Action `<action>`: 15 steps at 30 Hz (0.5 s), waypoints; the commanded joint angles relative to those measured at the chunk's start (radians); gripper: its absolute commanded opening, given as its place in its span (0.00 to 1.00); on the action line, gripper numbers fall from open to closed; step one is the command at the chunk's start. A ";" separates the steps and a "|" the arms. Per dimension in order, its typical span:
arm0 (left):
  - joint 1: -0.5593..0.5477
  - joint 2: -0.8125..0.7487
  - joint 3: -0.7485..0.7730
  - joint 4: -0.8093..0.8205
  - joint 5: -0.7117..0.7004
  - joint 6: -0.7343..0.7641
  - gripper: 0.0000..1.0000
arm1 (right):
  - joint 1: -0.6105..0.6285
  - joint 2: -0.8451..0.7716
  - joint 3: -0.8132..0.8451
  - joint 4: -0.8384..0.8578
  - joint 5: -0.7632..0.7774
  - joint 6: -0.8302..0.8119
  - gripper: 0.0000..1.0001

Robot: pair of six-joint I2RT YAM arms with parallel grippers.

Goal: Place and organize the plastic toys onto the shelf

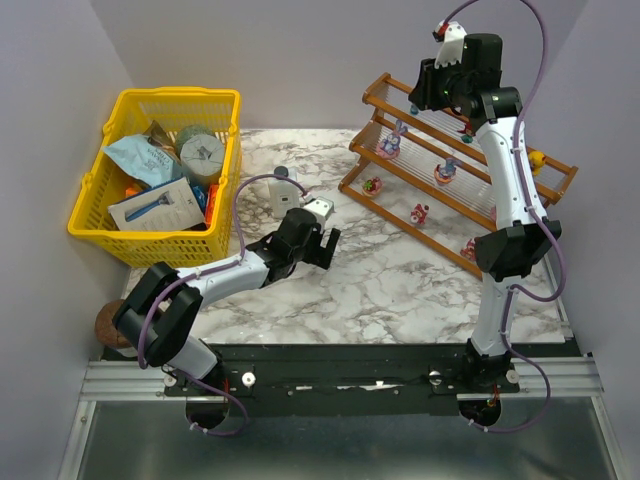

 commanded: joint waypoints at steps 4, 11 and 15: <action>0.012 -0.006 0.023 -0.002 -0.005 -0.002 0.99 | -0.010 0.024 -0.037 0.058 -0.078 -0.040 0.37; 0.015 -0.006 0.025 -0.005 -0.007 -0.001 0.99 | -0.008 0.004 -0.101 0.110 -0.158 -0.139 0.41; 0.018 -0.009 0.023 -0.008 -0.010 0.001 0.99 | -0.008 -0.010 -0.141 0.156 -0.172 -0.184 0.43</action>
